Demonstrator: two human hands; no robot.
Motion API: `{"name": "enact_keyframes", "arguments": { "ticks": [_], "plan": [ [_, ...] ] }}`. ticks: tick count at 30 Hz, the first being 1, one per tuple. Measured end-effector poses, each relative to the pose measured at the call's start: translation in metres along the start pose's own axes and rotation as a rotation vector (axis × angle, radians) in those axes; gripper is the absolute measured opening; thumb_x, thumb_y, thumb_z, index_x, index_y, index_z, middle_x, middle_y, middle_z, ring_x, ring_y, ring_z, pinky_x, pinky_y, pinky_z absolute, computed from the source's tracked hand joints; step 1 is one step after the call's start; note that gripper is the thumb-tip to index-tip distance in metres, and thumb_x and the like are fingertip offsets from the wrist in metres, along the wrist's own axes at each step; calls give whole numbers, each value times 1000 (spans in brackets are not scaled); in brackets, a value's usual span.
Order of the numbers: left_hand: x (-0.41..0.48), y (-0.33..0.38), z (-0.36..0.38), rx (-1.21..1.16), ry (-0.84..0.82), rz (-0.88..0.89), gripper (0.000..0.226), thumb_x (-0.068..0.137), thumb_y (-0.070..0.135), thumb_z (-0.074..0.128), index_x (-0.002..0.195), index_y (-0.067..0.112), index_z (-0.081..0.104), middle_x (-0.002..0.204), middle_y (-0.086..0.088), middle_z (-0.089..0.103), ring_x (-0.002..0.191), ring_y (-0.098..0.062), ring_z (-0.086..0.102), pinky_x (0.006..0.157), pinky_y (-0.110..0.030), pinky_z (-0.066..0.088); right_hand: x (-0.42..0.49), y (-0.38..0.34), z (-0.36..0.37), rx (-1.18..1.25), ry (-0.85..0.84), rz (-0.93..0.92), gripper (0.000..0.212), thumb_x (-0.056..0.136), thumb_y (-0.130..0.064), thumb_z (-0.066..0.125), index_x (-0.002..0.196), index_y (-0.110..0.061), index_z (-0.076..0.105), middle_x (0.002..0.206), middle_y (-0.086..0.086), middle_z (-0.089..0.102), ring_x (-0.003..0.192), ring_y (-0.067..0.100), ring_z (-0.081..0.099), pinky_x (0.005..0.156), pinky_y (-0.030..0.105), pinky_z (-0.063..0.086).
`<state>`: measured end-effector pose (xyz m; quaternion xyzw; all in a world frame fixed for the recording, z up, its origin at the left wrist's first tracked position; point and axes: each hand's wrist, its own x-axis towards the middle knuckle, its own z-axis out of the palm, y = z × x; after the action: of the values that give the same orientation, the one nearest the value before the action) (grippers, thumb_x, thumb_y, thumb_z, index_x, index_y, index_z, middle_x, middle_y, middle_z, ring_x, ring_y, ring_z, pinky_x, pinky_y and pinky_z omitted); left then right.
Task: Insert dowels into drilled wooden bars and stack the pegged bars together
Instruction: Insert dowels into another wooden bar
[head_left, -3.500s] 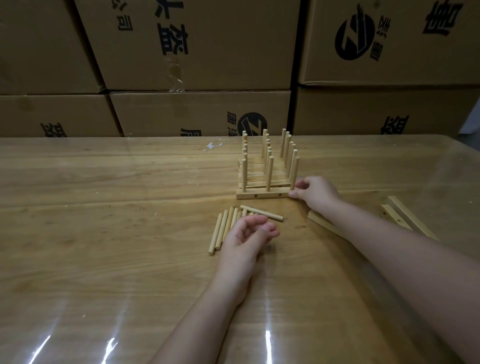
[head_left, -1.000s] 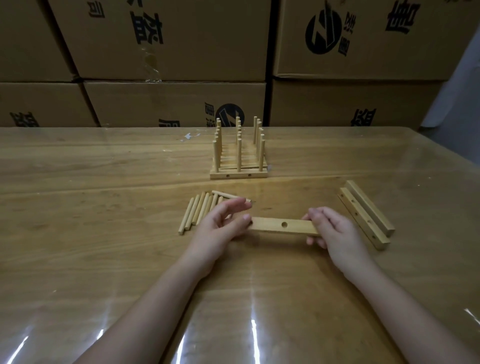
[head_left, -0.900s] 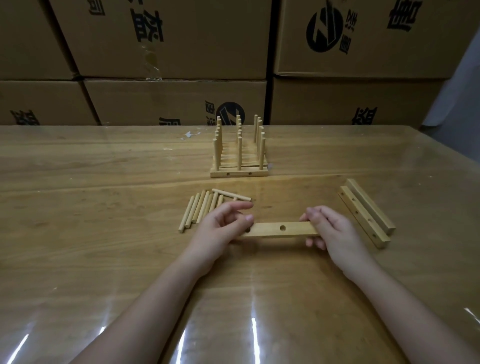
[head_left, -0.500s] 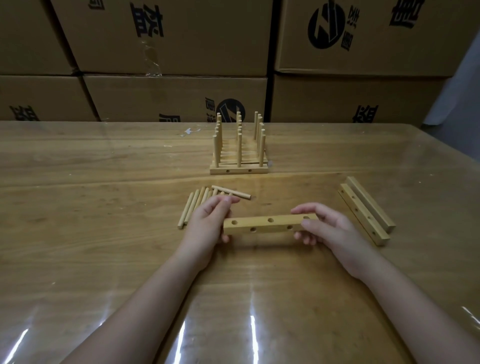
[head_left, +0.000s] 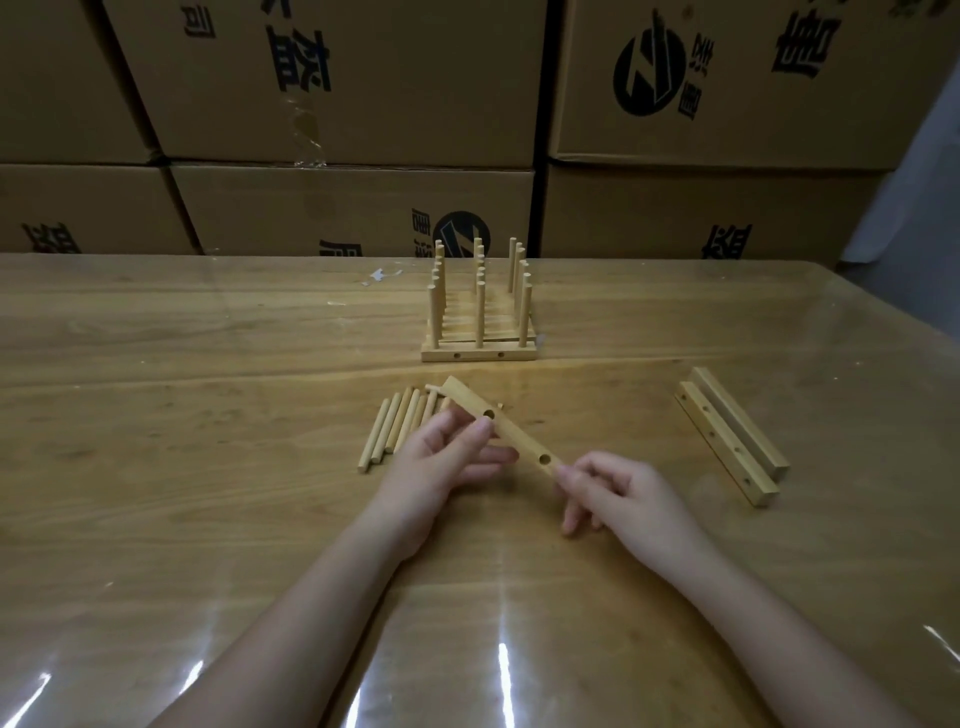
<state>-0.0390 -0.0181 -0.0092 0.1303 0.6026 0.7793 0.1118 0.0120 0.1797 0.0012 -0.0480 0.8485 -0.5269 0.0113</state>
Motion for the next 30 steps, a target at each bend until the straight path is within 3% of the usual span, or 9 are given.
{"name": "enact_keyframes", "arguments": {
  "ticks": [5, 8, 12, 14, 17, 20, 22, 26, 30],
  "plan": [
    [-4, 4, 3, 99, -59, -5, 39, 79, 35, 61, 112, 15, 61, 95, -6, 74, 79, -14, 69, 66, -23, 55, -3, -5, 30, -222, -33, -69, 52, 73, -71, 47, 70, -21, 63, 58, -5, 65, 57, 6, 57, 66, 30, 46],
    [-1, 8, -1, -36, 6, -30, 38, 77, 37, 61, 108, 15, 64, 86, -5, 73, 69, -13, 66, 62, -26, 56, 2, -9, 38, -79, -123, -101, 56, 79, -72, 39, 73, -23, 63, 60, -4, 66, 58, 6, 58, 67, 25, 43],
    [3, 7, -6, -248, 96, -43, 38, 79, 35, 60, 108, 13, 66, 93, -9, 71, 86, -26, 68, 81, -42, 56, 31, -6, 41, -1, 105, -52, 30, 94, -46, 43, 85, -29, 66, 68, -7, 68, 63, 0, 58, 70, 29, 47],
    [4, 7, -8, -320, 102, -36, 32, 80, 33, 58, 103, 13, 69, 91, -9, 73, 83, -22, 70, 74, -38, 60, 49, -7, 41, -110, 222, -127, 20, 96, -25, 46, 96, -29, 66, 80, -12, 68, 77, -4, 59, 75, 25, 43],
    [4, 8, -10, -360, 113, -31, 26, 81, 31, 57, 92, 13, 74, 83, -6, 74, 72, -13, 71, 59, -28, 57, 71, -14, 38, -306, 302, -274, 28, 95, -16, 47, 110, -30, 65, 109, -15, 65, 107, 3, 52, 93, 25, 27],
    [6, 6, -13, -367, 126, -21, 27, 81, 32, 57, 87, 16, 78, 84, -6, 74, 74, -13, 71, 62, -28, 58, 84, -17, 44, -544, 123, -276, 36, 97, -20, 42, 128, -35, 53, 143, -17, 40, 134, 6, 29, 109, 33, 13],
    [7, 6, -14, -359, 124, -18, 27, 81, 33, 57, 87, 18, 78, 87, -7, 74, 78, -14, 71, 68, -29, 59, 84, -13, 50, -678, -15, -205, 37, 99, -25, 38, 133, -36, 46, 150, -20, 26, 139, 5, 19, 115, 41, 6],
    [8, 4, -15, -319, 100, -21, 28, 82, 35, 57, 87, 18, 79, 87, -6, 74, 79, -14, 72, 67, -26, 58, 79, -10, 52, -787, 59, -210, 35, 98, -29, 36, 130, -29, 51, 146, -17, 35, 133, 6, 33, 114, 39, 7],
    [7, 1, -14, -312, 93, -30, 26, 81, 32, 59, 85, 14, 78, 81, -5, 74, 71, -12, 71, 60, -23, 56, 69, -9, 40, -950, 215, -224, 28, 94, -32, 45, 111, -20, 63, 118, -5, 58, 108, 16, 49, 99, 30, 28]
  ]
}}
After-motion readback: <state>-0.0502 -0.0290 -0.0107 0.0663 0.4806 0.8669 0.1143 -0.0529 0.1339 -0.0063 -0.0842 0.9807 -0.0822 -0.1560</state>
